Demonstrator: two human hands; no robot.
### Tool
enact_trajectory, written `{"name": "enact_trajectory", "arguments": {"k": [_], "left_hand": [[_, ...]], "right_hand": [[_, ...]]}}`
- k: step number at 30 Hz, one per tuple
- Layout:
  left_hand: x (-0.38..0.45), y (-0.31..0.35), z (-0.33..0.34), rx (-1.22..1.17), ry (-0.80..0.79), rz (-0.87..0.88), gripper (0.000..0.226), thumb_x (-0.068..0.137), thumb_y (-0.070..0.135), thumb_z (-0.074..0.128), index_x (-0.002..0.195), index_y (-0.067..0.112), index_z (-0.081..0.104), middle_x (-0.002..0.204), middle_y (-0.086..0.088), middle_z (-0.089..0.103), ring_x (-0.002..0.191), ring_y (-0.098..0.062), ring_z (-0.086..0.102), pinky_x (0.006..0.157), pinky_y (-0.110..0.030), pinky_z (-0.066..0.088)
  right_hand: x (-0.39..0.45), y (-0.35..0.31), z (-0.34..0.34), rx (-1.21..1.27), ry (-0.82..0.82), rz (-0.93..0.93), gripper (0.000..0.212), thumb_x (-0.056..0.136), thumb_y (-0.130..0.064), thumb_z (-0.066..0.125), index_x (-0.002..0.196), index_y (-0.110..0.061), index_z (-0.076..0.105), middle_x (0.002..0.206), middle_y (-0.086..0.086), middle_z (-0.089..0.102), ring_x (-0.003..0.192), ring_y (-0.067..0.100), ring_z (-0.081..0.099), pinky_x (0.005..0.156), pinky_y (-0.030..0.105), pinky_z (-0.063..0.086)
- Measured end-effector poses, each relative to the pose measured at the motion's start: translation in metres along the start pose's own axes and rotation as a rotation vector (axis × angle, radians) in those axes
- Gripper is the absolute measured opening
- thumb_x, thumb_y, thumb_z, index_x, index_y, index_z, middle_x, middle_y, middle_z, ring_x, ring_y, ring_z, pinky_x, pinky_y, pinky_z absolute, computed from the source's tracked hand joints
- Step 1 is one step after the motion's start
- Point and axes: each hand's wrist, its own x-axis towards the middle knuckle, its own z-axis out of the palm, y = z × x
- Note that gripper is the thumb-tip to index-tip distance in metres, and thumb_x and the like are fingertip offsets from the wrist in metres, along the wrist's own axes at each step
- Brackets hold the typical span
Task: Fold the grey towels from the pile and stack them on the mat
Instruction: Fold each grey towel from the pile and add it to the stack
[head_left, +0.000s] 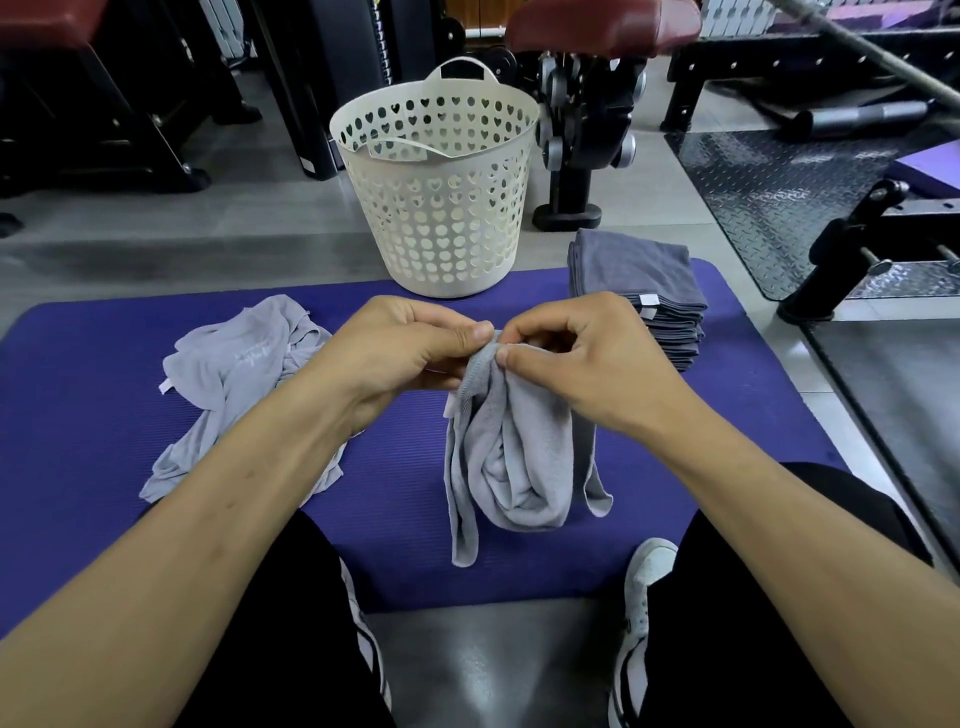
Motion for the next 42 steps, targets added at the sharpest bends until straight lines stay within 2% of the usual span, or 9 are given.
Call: {"name": "enact_trajectory", "arguments": {"k": [8, 15, 19, 21, 26, 30, 33, 37, 42], "left_hand": [[-0.002, -0.002, 0.003, 0.013, 0.008, 0.034, 0.010, 0.083, 0.016, 0.073, 0.083, 0.008, 0.078, 0.082, -0.013, 0.075, 0.078, -0.021, 0.068, 0.075, -0.028, 0.059], [-0.008, -0.005, 0.009, 0.119, 0.037, 0.216, 0.029, 0.067, 0.030, 0.080, 0.086, 0.008, 0.077, 0.086, -0.010, 0.076, 0.084, -0.016, 0.072, 0.080, -0.027, 0.059], [-0.004, -0.008, 0.005, 0.198, 0.037, 0.174, 0.025, 0.069, 0.034, 0.082, 0.082, 0.014, 0.077, 0.086, -0.007, 0.076, 0.082, -0.014, 0.068, 0.081, -0.028, 0.057], [0.001, -0.012, 0.002, 0.254, 0.046, 0.148, 0.011, 0.080, 0.025, 0.079, 0.082, 0.015, 0.076, 0.085, -0.002, 0.076, 0.080, -0.010, 0.066, 0.079, -0.028, 0.055], [0.022, -0.029, -0.007, 0.636, 0.200, 0.197, 0.014, 0.090, 0.018, 0.069, 0.078, 0.013, 0.067, 0.073, -0.004, 0.070, 0.066, -0.013, 0.061, 0.069, -0.029, 0.049], [0.035, -0.042, -0.012, 0.885, 0.358, 0.184, 0.018, 0.091, 0.021, 0.061, 0.076, 0.022, 0.053, 0.080, 0.002, 0.063, 0.078, -0.021, 0.060, 0.070, -0.037, 0.049], [0.038, -0.043, -0.015, 0.922, 0.434, 0.114, 0.014, 0.094, 0.018, 0.055, 0.082, 0.020, 0.048, 0.090, -0.004, 0.059, 0.084, -0.026, 0.056, 0.071, -0.038, 0.046], [0.027, -0.044, -0.004, 1.136, 0.253, 0.061, 0.009, 0.093, 0.010, 0.047, 0.101, 0.008, 0.048, 0.100, -0.015, 0.059, 0.093, -0.036, 0.057, 0.075, -0.043, 0.049], [0.012, -0.019, -0.010, 0.860, 0.434, 0.272, 0.012, 0.091, 0.007, 0.048, 0.089, 0.015, 0.040, 0.083, -0.014, 0.062, 0.076, -0.033, 0.060, 0.061, -0.040, 0.047]], "right_hand": [[-0.002, 0.002, -0.004, 0.020, -0.002, 0.029, 0.006, 0.085, -0.017, 0.073, 0.080, -0.017, 0.077, 0.066, 0.000, 0.067, 0.061, 0.004, 0.053, 0.061, 0.019, 0.044], [-0.002, 0.005, -0.001, 0.046, 0.032, 0.054, 0.007, 0.085, -0.019, 0.074, 0.078, -0.018, 0.077, 0.061, -0.002, 0.064, 0.058, 0.003, 0.052, 0.059, 0.020, 0.042], [0.000, 0.007, -0.001, 0.042, -0.010, 0.086, 0.005, 0.086, -0.021, 0.074, 0.083, -0.019, 0.078, 0.076, 0.000, 0.074, 0.075, 0.018, 0.070, 0.072, 0.036, 0.056], [0.002, 0.011, -0.005, 0.023, -0.045, 0.125, 0.006, 0.086, -0.018, 0.075, 0.091, -0.018, 0.079, 0.082, -0.003, 0.075, 0.081, 0.014, 0.071, 0.077, 0.033, 0.057], [0.002, 0.023, -0.016, -0.211, -0.139, 0.218, 0.026, 0.087, -0.013, 0.073, 0.113, -0.015, 0.074, 0.094, -0.009, 0.071, 0.081, -0.003, 0.063, 0.076, 0.005, 0.043], [-0.004, 0.032, -0.018, -0.517, -0.175, 0.261, 0.022, 0.091, -0.012, 0.062, 0.109, -0.010, 0.074, 0.108, 0.006, 0.072, 0.103, 0.023, 0.062, 0.081, 0.022, 0.043], [-0.006, 0.038, -0.022, -0.667, -0.120, 0.382, 0.016, 0.089, -0.011, 0.057, 0.095, -0.006, 0.071, 0.098, 0.015, 0.068, 0.092, 0.035, 0.061, 0.070, 0.033, 0.047], [-0.017, 0.027, -0.023, -0.904, -0.191, 0.445, 0.022, 0.092, -0.005, 0.048, 0.111, -0.005, 0.060, 0.113, 0.017, 0.062, 0.104, 0.035, 0.062, 0.073, 0.034, 0.041], [-0.020, 0.009, -0.037, -0.725, 0.136, 0.345, 0.012, 0.095, -0.011, 0.045, 0.103, -0.008, 0.053, 0.100, 0.016, 0.064, 0.083, 0.034, 0.057, 0.058, 0.034, 0.033]]}}
